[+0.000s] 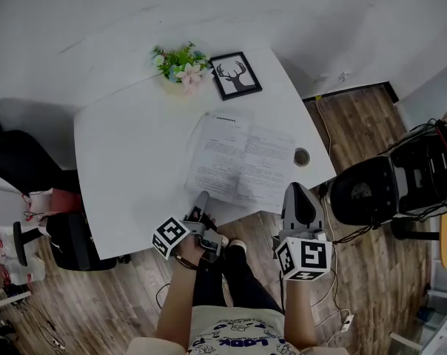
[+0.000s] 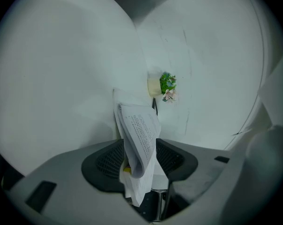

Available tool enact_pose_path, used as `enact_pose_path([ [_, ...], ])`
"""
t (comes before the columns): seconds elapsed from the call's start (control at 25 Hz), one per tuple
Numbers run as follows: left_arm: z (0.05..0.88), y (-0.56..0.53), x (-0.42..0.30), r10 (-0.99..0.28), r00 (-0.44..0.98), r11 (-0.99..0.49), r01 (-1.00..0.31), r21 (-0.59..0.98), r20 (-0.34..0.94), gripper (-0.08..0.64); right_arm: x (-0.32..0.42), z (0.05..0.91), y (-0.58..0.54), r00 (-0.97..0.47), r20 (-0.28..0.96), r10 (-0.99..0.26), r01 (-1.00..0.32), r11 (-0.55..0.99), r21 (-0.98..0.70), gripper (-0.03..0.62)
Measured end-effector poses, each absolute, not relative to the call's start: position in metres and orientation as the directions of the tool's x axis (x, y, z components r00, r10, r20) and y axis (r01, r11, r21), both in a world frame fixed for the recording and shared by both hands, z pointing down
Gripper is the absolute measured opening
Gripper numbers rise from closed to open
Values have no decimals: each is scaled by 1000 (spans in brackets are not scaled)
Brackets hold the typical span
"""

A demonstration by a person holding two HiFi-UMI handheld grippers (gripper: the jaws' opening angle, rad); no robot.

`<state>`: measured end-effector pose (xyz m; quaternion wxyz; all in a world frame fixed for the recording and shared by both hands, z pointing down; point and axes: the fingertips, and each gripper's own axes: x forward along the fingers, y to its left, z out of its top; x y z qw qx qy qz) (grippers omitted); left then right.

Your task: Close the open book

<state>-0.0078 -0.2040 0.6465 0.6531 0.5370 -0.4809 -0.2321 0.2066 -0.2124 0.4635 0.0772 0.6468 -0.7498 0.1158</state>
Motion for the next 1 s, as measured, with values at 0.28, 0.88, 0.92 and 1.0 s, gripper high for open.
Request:
enact_pose_path([
  [0.28, 652, -211, -7, -813, 433, 330, -209, 920, 390, 202, 210, 464, -214, -141, 268, -953, -990, 127, -67, 28],
  [0.88, 663, -217, -5, -801, 430, 374, -182, 909, 416, 207, 213, 465, -218, -132, 272, -953, -991, 119, -64, 28],
  [0.92, 663, -217, -6, -802, 429, 375, -180, 909, 416, 207, 213, 465, -218, -133, 273, -953, -991, 120, -65, 28],
  [1.0, 663, -217, -6, -803, 428, 373, -180, 910, 414, 207, 212, 466, -218, -134, 273, -952, -991, 121, -65, 28],
])
